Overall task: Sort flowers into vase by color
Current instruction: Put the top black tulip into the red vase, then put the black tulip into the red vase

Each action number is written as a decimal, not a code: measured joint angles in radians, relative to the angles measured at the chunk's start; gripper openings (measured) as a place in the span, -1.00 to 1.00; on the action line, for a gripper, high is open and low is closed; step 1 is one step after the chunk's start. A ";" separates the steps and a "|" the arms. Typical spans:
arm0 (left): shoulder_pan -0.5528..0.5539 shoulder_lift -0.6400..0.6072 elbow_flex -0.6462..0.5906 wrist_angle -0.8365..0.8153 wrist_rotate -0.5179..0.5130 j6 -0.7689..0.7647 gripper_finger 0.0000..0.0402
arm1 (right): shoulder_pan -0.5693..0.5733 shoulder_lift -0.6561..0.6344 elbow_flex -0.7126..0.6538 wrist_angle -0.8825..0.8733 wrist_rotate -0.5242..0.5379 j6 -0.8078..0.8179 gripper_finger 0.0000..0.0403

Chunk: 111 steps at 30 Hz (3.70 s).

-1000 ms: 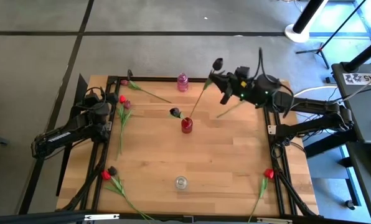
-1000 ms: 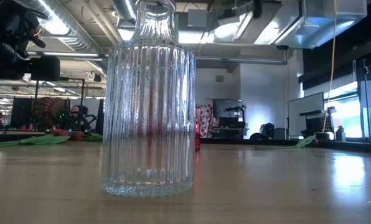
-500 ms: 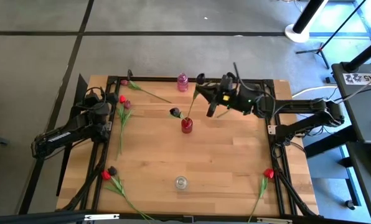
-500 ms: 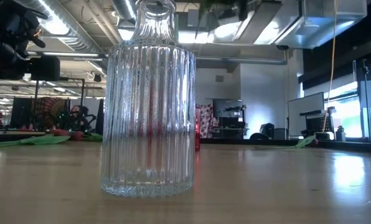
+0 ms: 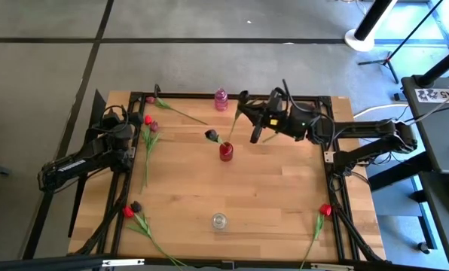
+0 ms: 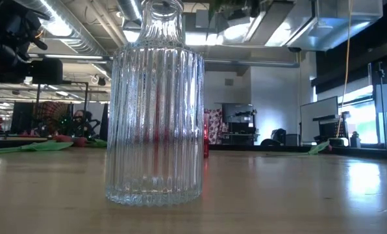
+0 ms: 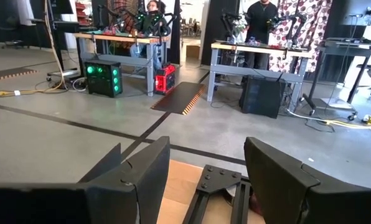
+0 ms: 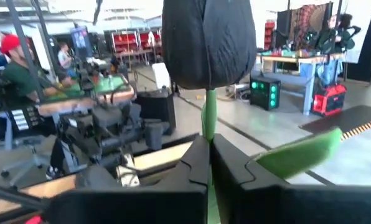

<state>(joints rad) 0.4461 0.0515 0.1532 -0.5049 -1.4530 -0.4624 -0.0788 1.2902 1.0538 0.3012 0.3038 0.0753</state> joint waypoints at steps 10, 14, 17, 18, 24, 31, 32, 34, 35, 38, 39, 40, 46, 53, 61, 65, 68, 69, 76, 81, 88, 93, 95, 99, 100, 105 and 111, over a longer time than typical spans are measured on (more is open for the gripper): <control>0.000 0.000 0.000 0.000 0.000 0.000 0.02 | 0.001 0.037 0.000 -0.085 -0.053 0.028 -0.97; 0.000 0.000 0.000 0.000 0.000 0.000 0.02 | 0.001 0.045 0.000 -0.169 -0.059 -0.001 -0.87; 0.000 0.000 0.000 0.000 0.000 0.000 0.02 | 0.001 0.044 0.000 -0.218 -0.079 0.018 -0.64; 0.000 0.000 0.000 0.000 0.000 0.000 0.02 | 0.001 0.043 0.000 -0.235 -0.079 0.024 -0.56; 0.000 0.000 0.000 0.000 0.000 0.000 0.02 | 0.001 0.029 0.120 -0.513 -0.127 0.071 -0.08; 0.000 0.000 0.000 0.000 0.000 0.000 0.02 | 0.001 0.029 0.384 -0.901 -0.166 0.113 0.16; 0.000 0.000 0.000 0.000 0.000 0.000 0.02 | 0.001 0.029 0.416 -0.930 -0.166 0.113 0.17; 0.000 0.000 0.000 0.000 0.000 0.000 0.02 | 0.001 0.028 0.464 -0.955 -0.165 0.115 0.17; 0.000 0.000 0.000 0.000 0.000 0.000 0.02 | 0.001 0.028 0.478 -0.956 -0.165 0.114 0.17; 0.000 0.000 0.000 0.000 0.000 0.000 0.02 | 0.001 0.028 0.506 -0.955 -0.165 0.114 0.17; 0.000 0.000 0.000 0.000 0.000 0.000 0.02 | 0.001 0.028 0.507 -0.953 -0.165 0.115 0.17; 0.000 0.000 0.000 0.000 0.000 0.000 0.02 | 0.001 0.028 0.507 -0.955 -0.165 0.118 0.17; 0.000 0.000 0.000 0.000 0.000 0.000 0.02 | 0.012 0.030 0.507 -1.029 -0.164 0.183 0.17; 0.000 0.000 0.000 0.000 0.000 0.000 0.02 | 0.063 0.030 0.507 -1.027 -0.072 0.152 0.18; 0.000 0.000 0.000 0.000 0.000 0.000 0.02 | 0.060 0.006 0.545 -0.990 -0.041 0.128 0.18; 0.001 0.000 0.000 -0.002 -0.002 0.004 0.02 | 0.060 -0.004 0.586 -0.992 -0.035 0.126 0.18; 0.003 0.001 0.000 -0.022 -0.077 0.079 0.02 | 0.066 -0.010 0.624 -1.013 -0.052 0.130 0.18; 0.003 0.001 0.000 -0.022 -0.090 0.085 0.02 | 0.074 -0.012 0.638 -1.030 -0.053 0.135 0.18; 0.003 0.001 0.000 -0.020 -0.043 0.071 0.02 | 0.163 -0.019 0.741 -1.156 0.022 0.161 0.18; 0.003 0.001 0.000 0.106 -0.023 -0.458 0.02 | 0.206 -0.026 0.754 -1.182 0.111 0.155 0.17; 0.003 0.001 0.000 0.233 0.050 -0.947 0.02 | 0.203 -0.036 0.754 -1.181 0.138 0.129 0.17; 0.008 0.040 0.000 0.484 0.447 -0.878 0.02 | 0.203 -0.035 0.754 -1.181 0.158 0.108 0.17; 0.007 0.071 0.000 0.606 0.657 -0.679 0.02 | 0.203 -0.035 0.754 -1.175 0.174 0.077 0.17; 0.007 0.142 0.000 0.922 1.205 -0.395 0.02 | 0.203 -0.035 0.754 -1.145 0.229 0.019 0.17; 0.004 0.159 0.000 1.000 1.340 -0.352 0.02 | 0.203 -0.035 0.754 -1.130 0.238 0.007 0.17; -0.030 0.216 0.002 1.331 1.750 -0.374 0.02 | 0.203 -0.035 0.754 -1.086 0.246 -0.029 0.17; -0.133 0.273 0.154 1.307 1.912 -0.395 0.02 | 0.203 -0.035 0.754 -1.088 0.246 -0.028 0.17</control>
<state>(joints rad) 0.3129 0.3242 0.3073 0.8021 0.4593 -0.8573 0.1242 1.2556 1.8080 -0.7868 0.5499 0.0475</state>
